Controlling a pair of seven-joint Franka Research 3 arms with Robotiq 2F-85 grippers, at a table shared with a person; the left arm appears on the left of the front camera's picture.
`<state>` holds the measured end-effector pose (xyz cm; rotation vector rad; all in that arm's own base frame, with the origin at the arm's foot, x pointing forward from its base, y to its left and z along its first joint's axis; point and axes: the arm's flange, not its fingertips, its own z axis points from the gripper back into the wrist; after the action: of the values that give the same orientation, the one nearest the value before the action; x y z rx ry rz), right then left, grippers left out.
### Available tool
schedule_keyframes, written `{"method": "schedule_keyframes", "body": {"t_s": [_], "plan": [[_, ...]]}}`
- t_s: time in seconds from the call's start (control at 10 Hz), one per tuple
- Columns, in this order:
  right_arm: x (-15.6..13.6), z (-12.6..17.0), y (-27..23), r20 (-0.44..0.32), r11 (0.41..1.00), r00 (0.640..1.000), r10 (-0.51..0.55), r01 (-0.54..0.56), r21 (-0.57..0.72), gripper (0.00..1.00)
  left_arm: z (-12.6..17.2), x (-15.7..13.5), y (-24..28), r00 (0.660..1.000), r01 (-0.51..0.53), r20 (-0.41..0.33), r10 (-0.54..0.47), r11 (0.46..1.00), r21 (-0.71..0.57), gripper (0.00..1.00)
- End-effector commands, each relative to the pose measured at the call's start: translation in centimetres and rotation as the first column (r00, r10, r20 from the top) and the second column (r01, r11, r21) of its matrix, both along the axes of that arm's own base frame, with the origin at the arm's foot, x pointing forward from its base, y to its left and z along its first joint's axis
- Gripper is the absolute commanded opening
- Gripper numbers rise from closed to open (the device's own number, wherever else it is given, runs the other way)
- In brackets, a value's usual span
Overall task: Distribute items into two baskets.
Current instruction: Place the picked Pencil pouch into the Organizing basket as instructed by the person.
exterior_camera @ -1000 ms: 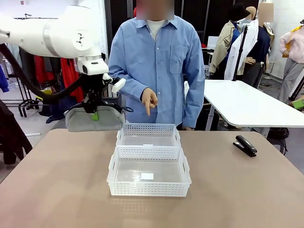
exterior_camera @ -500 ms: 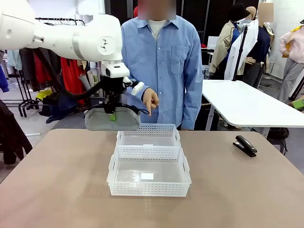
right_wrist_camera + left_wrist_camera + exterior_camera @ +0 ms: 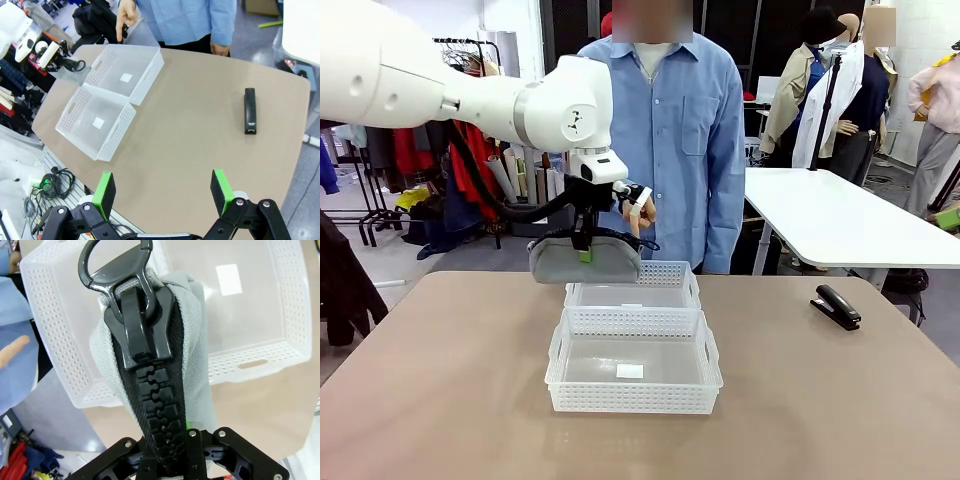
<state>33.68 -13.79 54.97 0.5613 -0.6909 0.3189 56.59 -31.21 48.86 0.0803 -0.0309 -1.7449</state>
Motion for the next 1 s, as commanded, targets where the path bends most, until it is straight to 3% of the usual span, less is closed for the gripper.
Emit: {"method": "schedule_keyframes", "body": {"t_s": [0.0, 0.9], "plan": [[0.1, 0.1, 0.0, 0.018, 1.000, 1.000, 0.010, -0.010, 0.016, 1.00, -0.5, 1.8, -1.0, 0.998, -0.039, 0.048, 0.039, 0.999, -0.003, 0.00], [0.1, 0.1, 0.0, 0.018, 1.000, 1.000, 0.010, -0.010, 0.016, 1.00, -4.4, 4.5, -6.1, 0.988, -0.017, 0.150, 0.027, 0.998, -0.065, 0.00]]}}
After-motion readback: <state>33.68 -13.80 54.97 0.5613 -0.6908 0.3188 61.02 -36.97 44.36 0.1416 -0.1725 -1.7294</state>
